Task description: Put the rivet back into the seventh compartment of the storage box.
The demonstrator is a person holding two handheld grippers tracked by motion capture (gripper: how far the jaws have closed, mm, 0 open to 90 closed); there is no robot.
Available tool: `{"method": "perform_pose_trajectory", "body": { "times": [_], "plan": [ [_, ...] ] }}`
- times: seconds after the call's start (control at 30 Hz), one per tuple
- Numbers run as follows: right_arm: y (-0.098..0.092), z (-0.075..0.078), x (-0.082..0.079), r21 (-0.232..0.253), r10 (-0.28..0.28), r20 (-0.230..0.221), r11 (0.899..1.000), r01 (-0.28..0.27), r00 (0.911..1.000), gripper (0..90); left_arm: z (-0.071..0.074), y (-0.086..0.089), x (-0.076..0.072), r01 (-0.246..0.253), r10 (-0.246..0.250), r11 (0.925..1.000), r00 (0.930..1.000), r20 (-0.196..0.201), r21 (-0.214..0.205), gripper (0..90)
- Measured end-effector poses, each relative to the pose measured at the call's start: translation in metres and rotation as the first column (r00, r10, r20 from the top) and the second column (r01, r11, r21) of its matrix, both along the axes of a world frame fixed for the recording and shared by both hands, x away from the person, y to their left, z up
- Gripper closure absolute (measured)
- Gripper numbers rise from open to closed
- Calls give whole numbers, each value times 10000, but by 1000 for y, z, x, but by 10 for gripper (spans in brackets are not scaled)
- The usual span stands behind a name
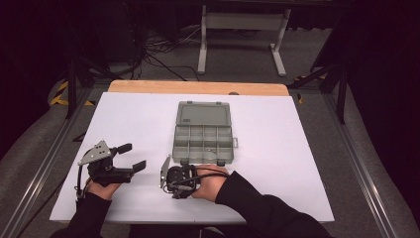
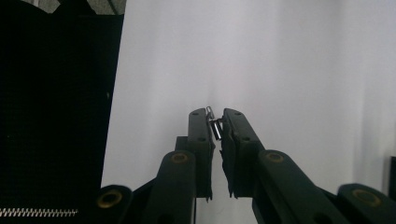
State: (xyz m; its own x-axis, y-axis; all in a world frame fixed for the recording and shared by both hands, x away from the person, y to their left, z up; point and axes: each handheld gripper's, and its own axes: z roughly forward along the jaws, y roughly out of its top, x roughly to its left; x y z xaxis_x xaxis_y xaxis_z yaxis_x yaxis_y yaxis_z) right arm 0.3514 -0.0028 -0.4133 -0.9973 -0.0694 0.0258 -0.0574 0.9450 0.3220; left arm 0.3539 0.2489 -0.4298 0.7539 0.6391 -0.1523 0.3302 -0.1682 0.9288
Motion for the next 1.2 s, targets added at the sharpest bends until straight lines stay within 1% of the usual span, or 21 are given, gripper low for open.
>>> {"method": "perform_pose_trajectory", "body": {
  "times": [0.13, 0.43, 0.57, 0.6, 0.73, 0.97, 1.2],
  "plan": [
    [-4, 7, 3, 195, -185, 109, 9996, 183, 9998, 821, 0, 0, 0, 1, -1, 10000, 10000, -6, -2, 122],
    [-17, 25, 13, 360, -646, 368, 9973, 633, 9972, 822, 0, 0, 1, 90, -89, 10000, 10000, -42, 34, 123],
    [-23, 32, 18, 439, -858, 467, 9955, 838, 9952, 824, 0, -1, 1, 47, -47, 10000, 10000, 1, -14, 123],
    [-25, 33, 19, 428, -919, 461, 9950, 900, 9947, 867, 0, -1, 2, 54, -54, 10000, 10000, 11, 9, 123],
    [-31, 38, 24, 509, -1126, 475, 9926, 1102, 9925, 866, 0, -1, 2, 74, -74, 10000, 10000, 14, -10, 123],
    [-41, 39, 34, 420, -1532, 564, 9876, 1510, 9866, 867, 0, -1, 2, 62, -62, 10000, 10000, -21, 1, 123],
    [-54, 47, 47, 520, -2101, 690, 9770, 2068, 9752, 866, 0, -1, 2, 48, -48, 10000, 10000, -8, -15, 123]
  ]
}}
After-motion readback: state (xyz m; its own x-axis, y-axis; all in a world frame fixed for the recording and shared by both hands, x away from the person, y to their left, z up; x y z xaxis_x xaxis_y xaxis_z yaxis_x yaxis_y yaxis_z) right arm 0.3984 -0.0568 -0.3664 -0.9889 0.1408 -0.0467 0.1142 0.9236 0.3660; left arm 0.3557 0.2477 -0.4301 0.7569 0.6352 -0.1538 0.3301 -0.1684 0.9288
